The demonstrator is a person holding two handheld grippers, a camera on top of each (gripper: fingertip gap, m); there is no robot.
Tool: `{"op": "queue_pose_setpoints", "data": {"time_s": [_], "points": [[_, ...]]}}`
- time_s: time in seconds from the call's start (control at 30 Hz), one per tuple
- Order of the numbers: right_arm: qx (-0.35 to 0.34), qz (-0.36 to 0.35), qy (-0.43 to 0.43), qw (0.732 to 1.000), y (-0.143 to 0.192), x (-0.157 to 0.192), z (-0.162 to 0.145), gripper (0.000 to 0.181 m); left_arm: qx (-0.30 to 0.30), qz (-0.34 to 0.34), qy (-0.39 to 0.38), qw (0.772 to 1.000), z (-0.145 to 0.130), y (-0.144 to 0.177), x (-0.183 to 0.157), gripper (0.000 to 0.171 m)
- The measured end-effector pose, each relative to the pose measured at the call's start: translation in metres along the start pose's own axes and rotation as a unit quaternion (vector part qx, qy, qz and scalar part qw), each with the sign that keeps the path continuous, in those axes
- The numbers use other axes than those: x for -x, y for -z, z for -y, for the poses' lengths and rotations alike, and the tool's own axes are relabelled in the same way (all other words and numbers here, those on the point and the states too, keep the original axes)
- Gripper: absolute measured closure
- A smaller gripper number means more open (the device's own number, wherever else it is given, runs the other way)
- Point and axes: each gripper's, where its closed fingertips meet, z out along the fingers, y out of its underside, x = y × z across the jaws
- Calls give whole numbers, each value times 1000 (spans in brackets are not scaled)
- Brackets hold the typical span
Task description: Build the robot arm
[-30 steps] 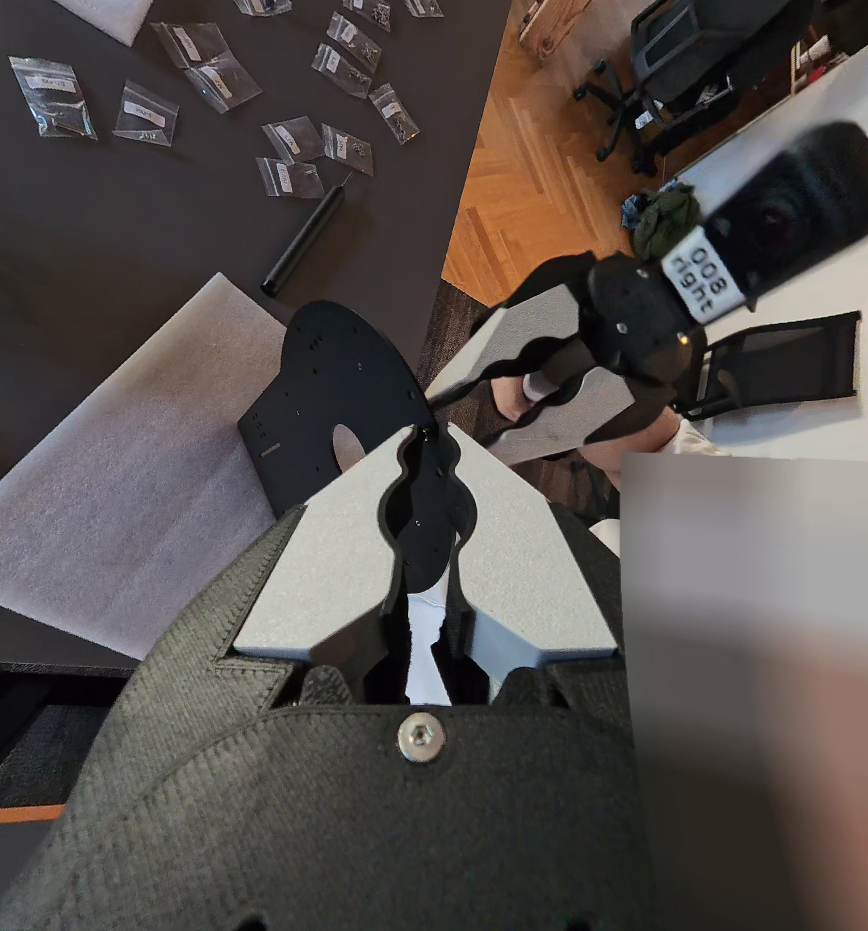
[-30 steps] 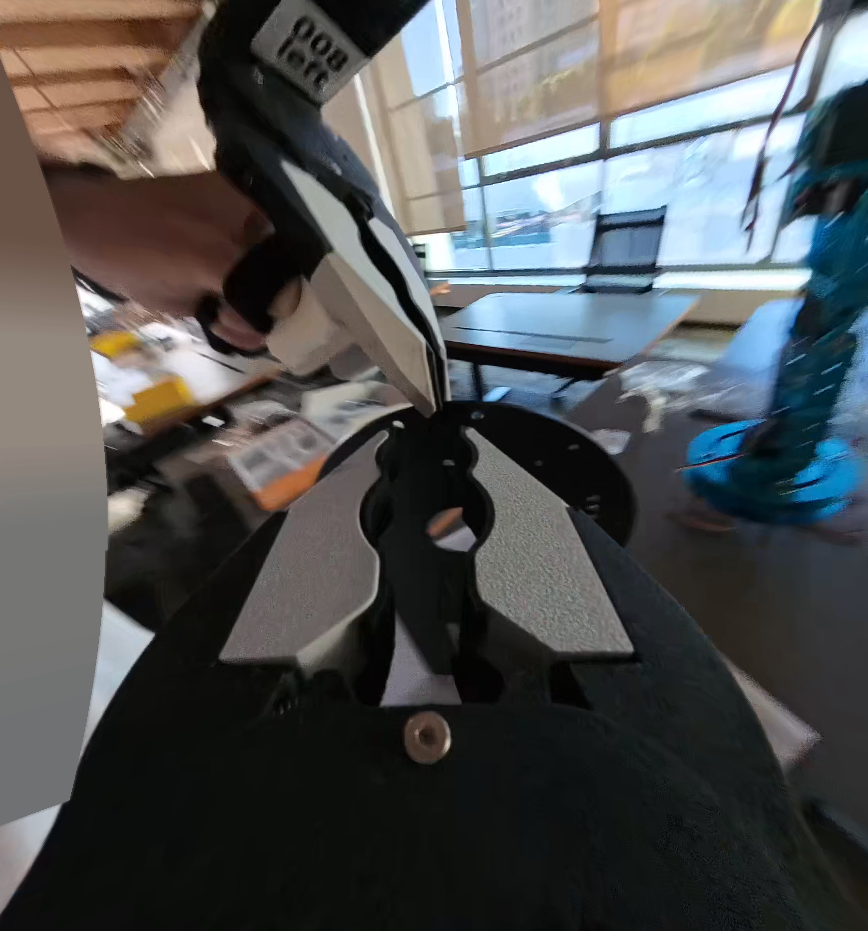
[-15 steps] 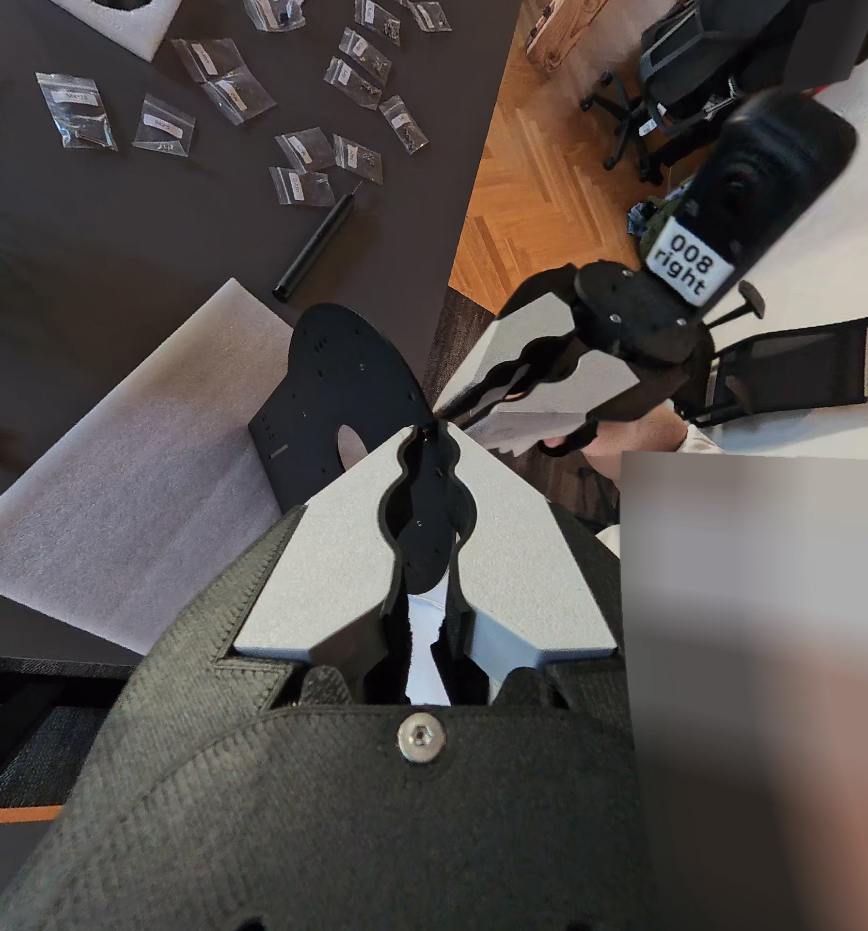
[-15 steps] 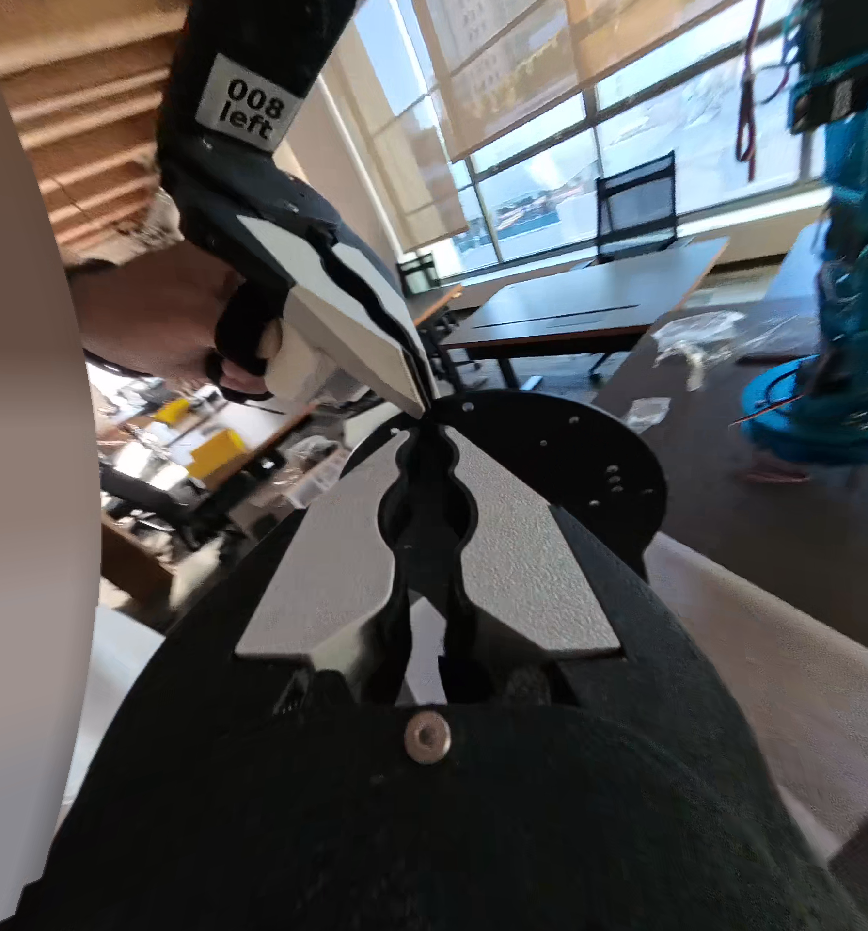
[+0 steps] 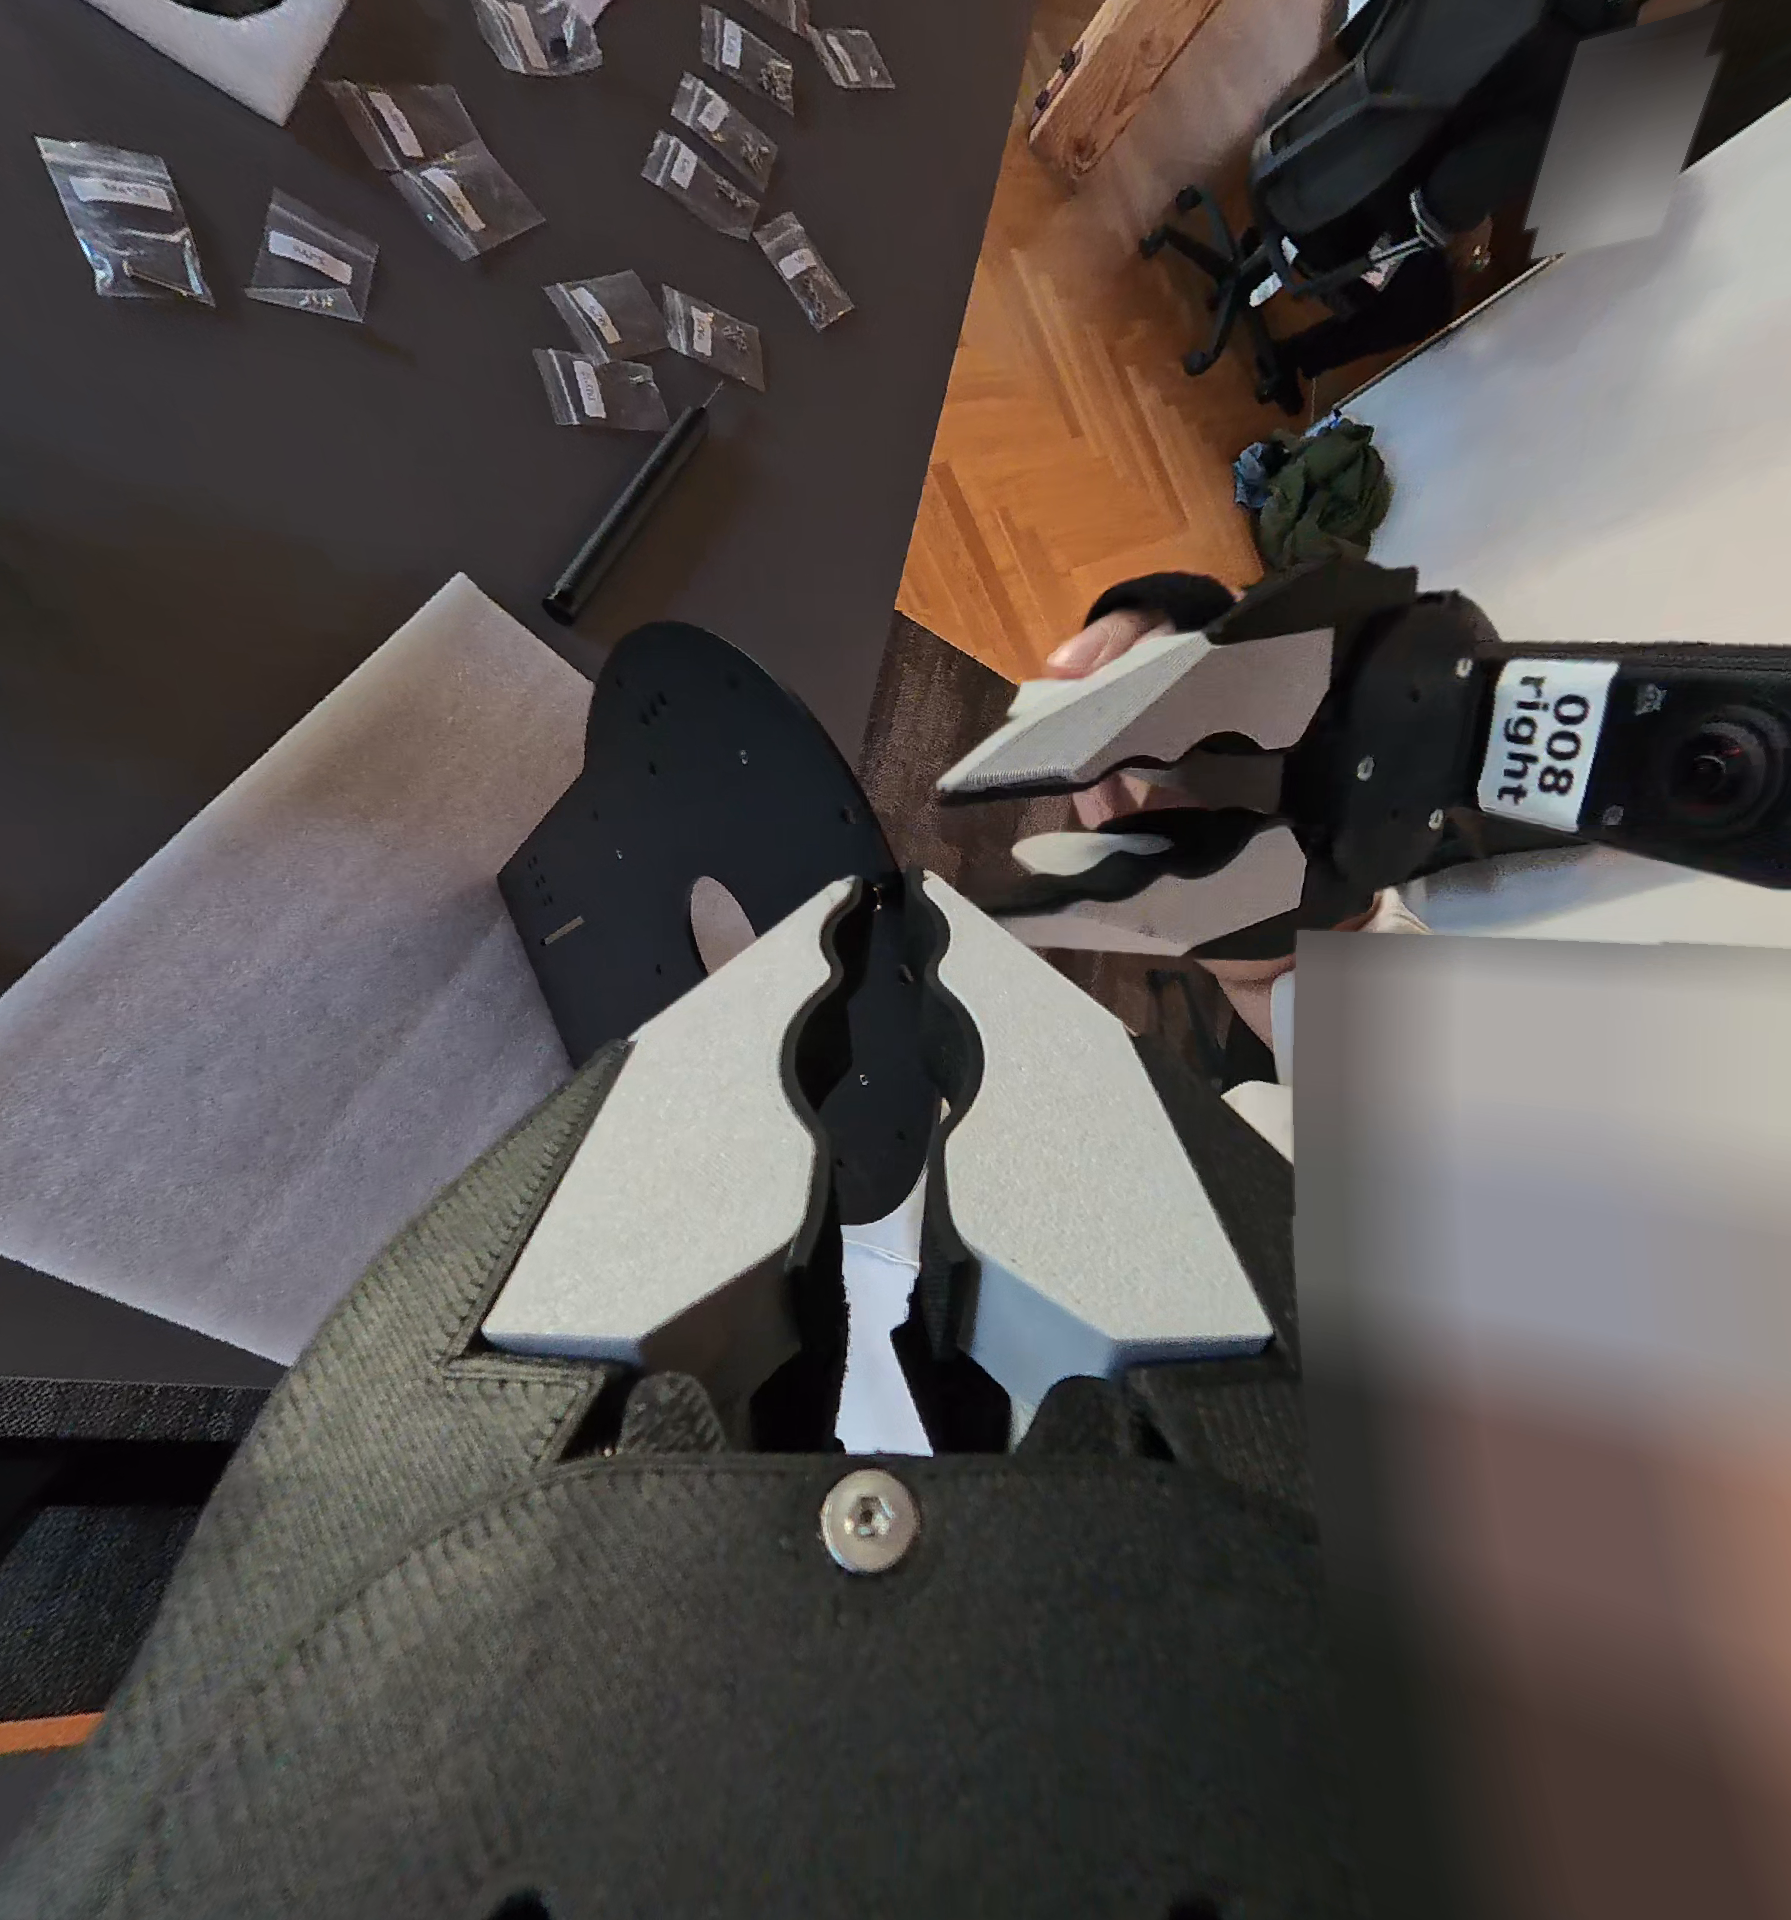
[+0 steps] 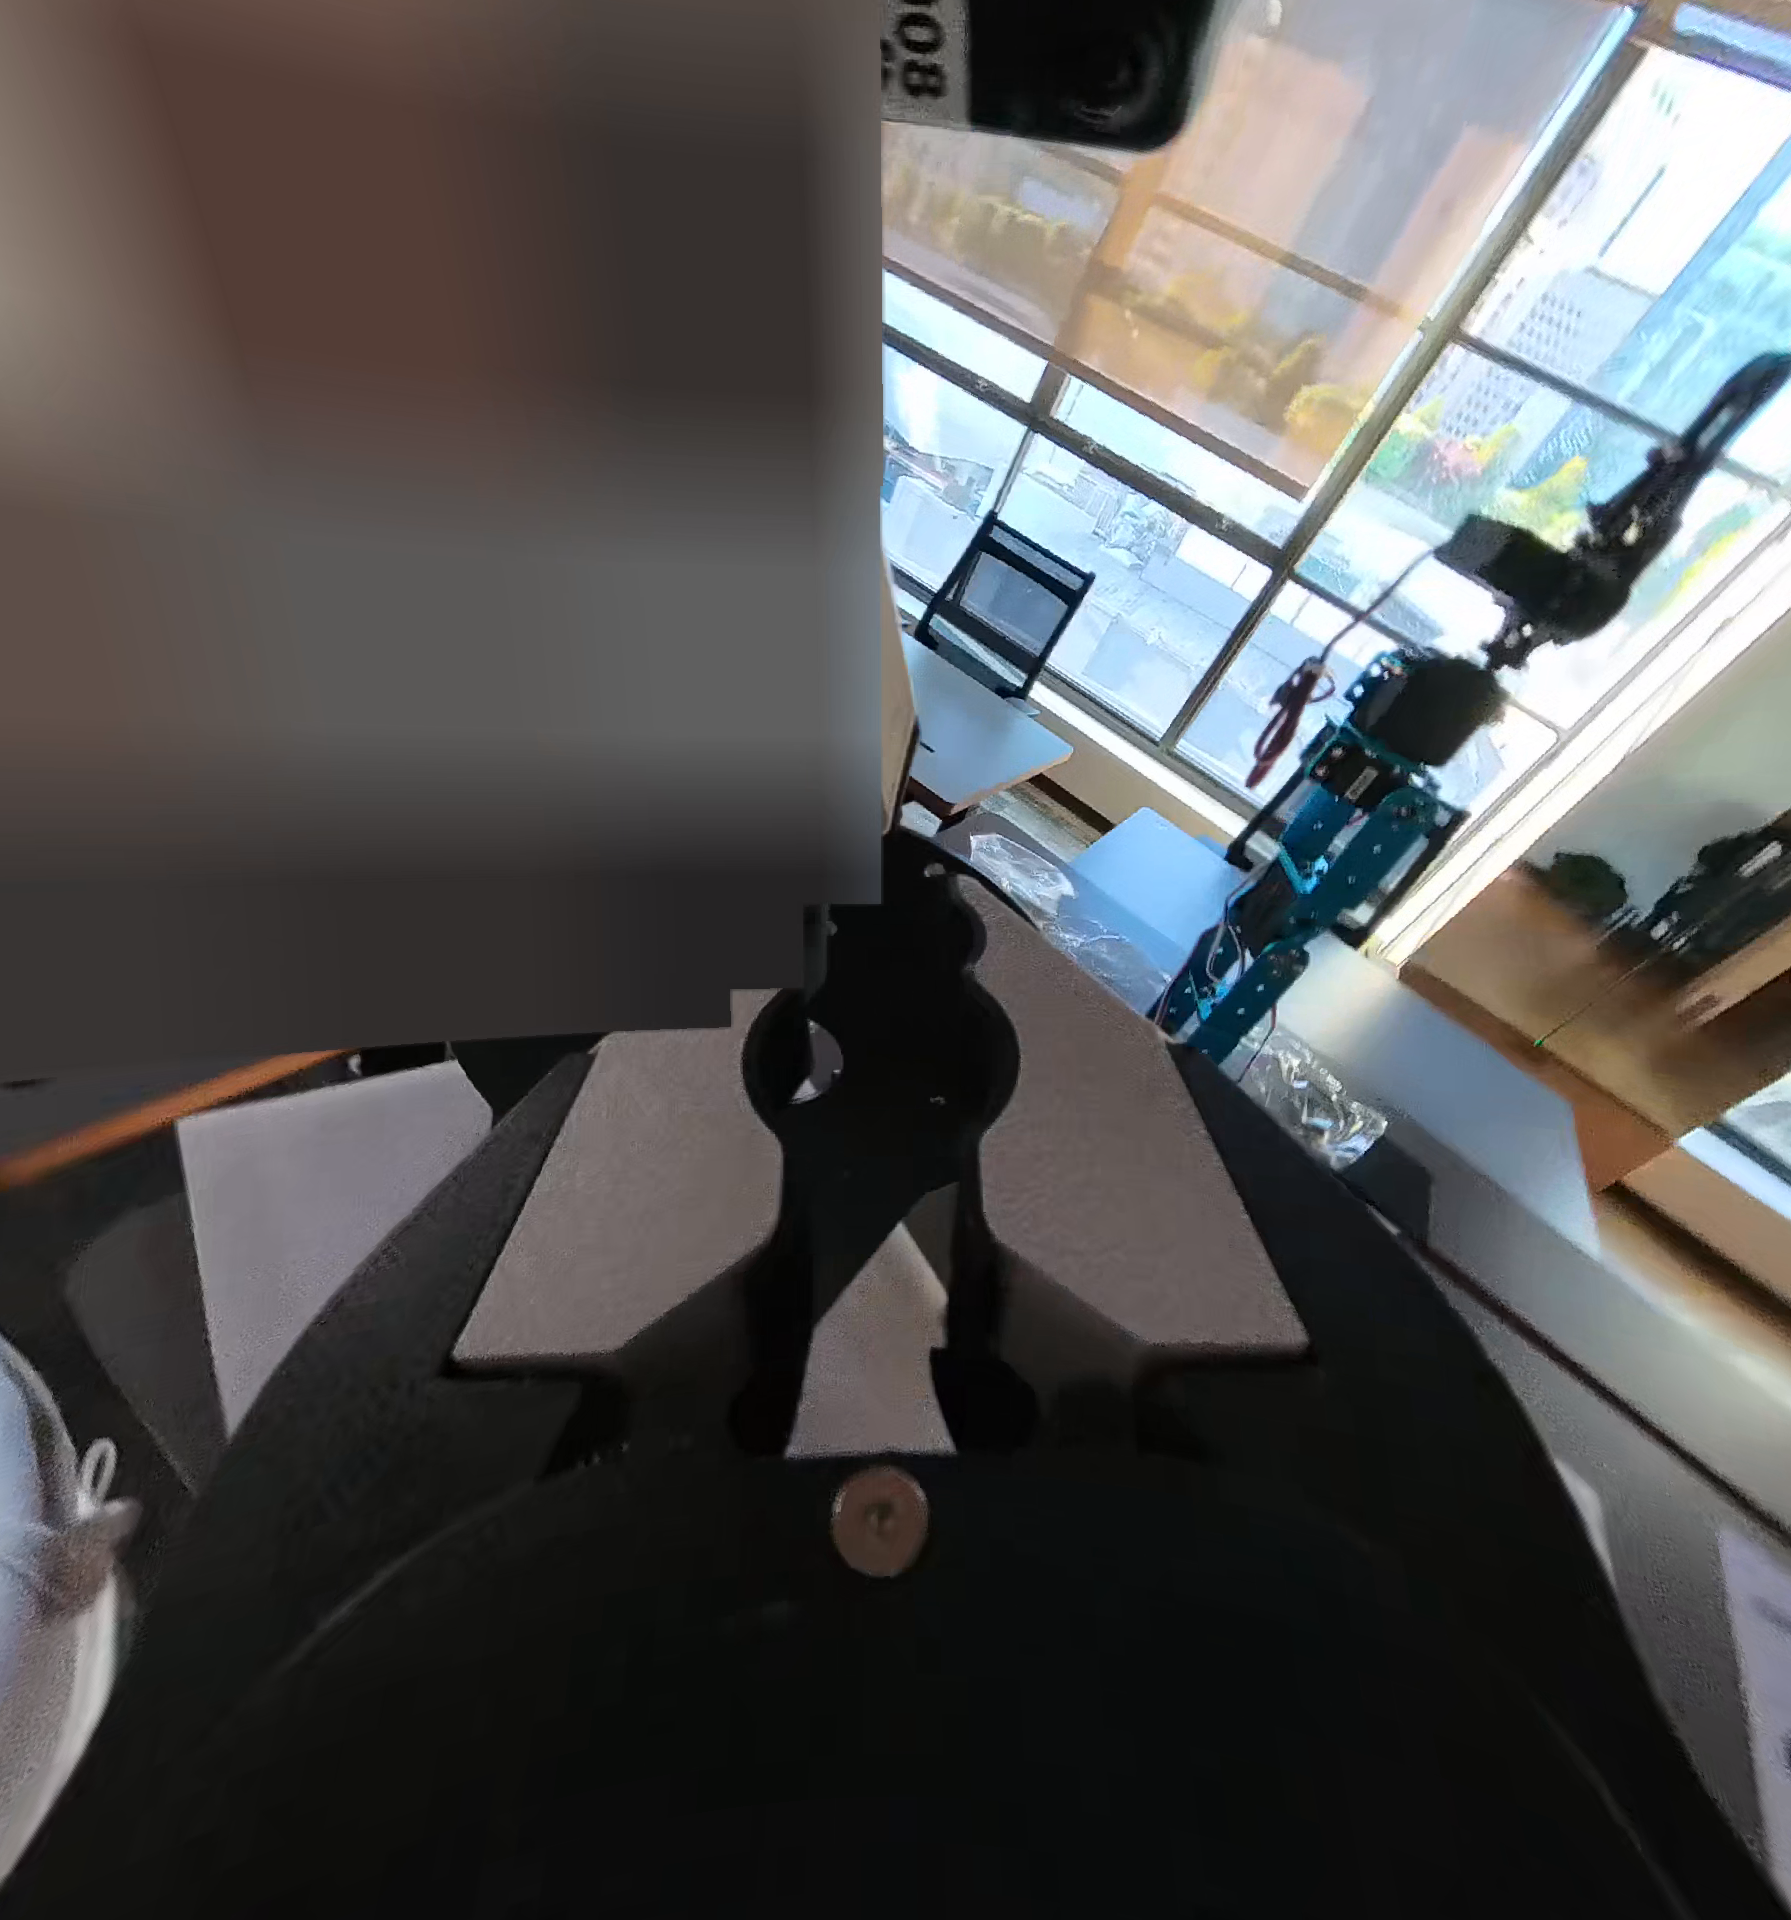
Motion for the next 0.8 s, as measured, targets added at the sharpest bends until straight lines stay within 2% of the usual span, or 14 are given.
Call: {"op": "queue_pose_setpoints", "data": {"time_s": [0.03, 0.1, 0.17, 0.3, 0.37, 0.4, 0.43, 0.47, 0.5, 0.57, 0.63, 0.67, 0.7, 0.8], "points": [[3, 7, 19, 1000, -1, 0, 0, 156, 1, -2, -2, 1000, 0, 0, 0, 166], [10, 18, 67, 998, -2, -8, -2, 146, 3, -6, -11, 1000, -2, 1, 0, 166], [10, 60, 103, 993, -4, -14, -8, 136, 6, -13, -20, 1000, -3, 3, -1, 166], [52, 201, 57, 977, -26, -21, -32, 129, 13, -30, -40, 999, -5, 5, -1, 166], [83, 310, 18, 947, -30, -7, -42, 131, 17, -41, -51, 998, -6, 7, -1, 167], [96, 331, 4, 939, -36, -7, -44, 131, 21, -49, -54, 997, -7, 8, -2, 167], [104, 366, -4, 925, -38, -1, -46, 137, 23, -54, -56, 997, -8, 9, -2, 167], [124, 407, -5, 905, -36, 7, -50, 153, 23, -57, -60, 996, -9, 10, -1, 167], [128, 426, -12, 896, -38, 9, -49, 156, 26, -62, -63, 996, -10, 11, -1, 167], [126, 451, -10, 883, -37, 10, -47, 163, 29, -65, -66, 995, -11, 15, 1, 167], [125, 483, -23, 866, -26, 17, -40, 179, 23, -69, -67, 995, -11, 21, 4, 168], [124, 481, -33, 867, -23, 21, -37, 181, 13, -65, -64, 996, -10, 24, 8, 169], [112, 454, -25, 884, -26, 21, -35, 181, 1, -61, -63, 996, -9, 28, 11, 169], [96, 428, -56, 897, -20, 26, -27, 181, 7, -112, -36, 993, -13, 32, 0, 168]]}}
